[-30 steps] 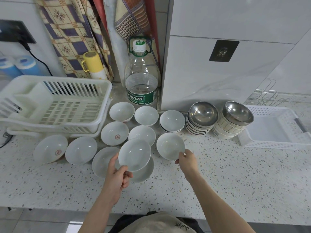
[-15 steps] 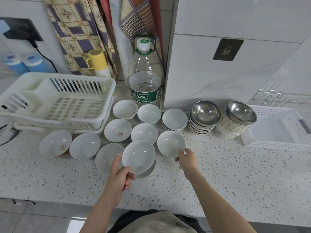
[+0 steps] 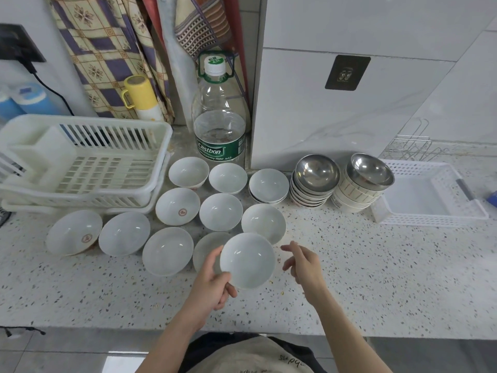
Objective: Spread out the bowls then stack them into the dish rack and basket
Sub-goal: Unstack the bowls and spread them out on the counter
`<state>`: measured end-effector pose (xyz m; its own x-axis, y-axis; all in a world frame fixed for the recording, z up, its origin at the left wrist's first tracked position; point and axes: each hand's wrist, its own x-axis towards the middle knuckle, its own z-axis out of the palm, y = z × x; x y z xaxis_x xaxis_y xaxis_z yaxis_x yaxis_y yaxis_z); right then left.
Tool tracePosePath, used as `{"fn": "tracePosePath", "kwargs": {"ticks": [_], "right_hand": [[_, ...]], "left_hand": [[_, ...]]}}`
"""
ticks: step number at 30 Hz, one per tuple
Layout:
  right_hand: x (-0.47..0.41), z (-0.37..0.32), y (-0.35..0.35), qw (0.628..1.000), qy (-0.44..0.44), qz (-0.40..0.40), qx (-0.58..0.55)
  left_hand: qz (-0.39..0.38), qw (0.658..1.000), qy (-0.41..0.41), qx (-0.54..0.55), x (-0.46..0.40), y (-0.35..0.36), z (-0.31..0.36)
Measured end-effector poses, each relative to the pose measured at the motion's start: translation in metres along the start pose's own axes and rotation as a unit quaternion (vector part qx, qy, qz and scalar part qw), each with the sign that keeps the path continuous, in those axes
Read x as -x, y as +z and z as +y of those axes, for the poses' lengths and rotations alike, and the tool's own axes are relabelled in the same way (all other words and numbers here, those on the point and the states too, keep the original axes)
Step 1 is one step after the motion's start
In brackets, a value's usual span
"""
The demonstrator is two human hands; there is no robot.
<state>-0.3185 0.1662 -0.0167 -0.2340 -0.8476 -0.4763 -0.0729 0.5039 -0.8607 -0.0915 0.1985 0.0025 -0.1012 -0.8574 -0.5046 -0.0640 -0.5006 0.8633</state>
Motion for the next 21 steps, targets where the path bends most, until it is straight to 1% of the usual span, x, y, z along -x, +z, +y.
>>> {"fn": "tracePosePath", "kwargs": {"ticks": [5, 7, 9, 13, 17, 21], "right_hand": [[0.032, 0.013, -0.015, 0.993, -0.066, -0.093, -0.010], [0.037, 0.017, -0.017, 0.994, -0.071, -0.089, 0.000], [0.037, 0.020, -0.020, 0.995, -0.068, -0.064, 0.038], [0.033, 0.026, -0.021, 0.990, -0.049, -0.054, 0.125], [0.030, 0.029, -0.014, 0.986, -0.033, -0.061, 0.149], [0.029, 0.033, -0.009, 0.985, -0.023, -0.064, 0.160]], "left_hand": [[-0.048, 0.998, 0.006, -0.042, -0.001, 0.021, 0.000], [-0.064, 0.996, 0.004, -0.055, -0.003, 0.028, -0.003], [-0.069, 0.995, -0.001, -0.065, -0.005, 0.033, -0.007], [-0.053, 0.994, 0.007, -0.095, -0.006, 0.041, -0.017], [-0.014, 0.987, 0.055, -0.148, -0.007, 0.040, -0.022], [-0.005, 0.976, 0.072, -0.204, -0.010, 0.036, -0.024]]}}
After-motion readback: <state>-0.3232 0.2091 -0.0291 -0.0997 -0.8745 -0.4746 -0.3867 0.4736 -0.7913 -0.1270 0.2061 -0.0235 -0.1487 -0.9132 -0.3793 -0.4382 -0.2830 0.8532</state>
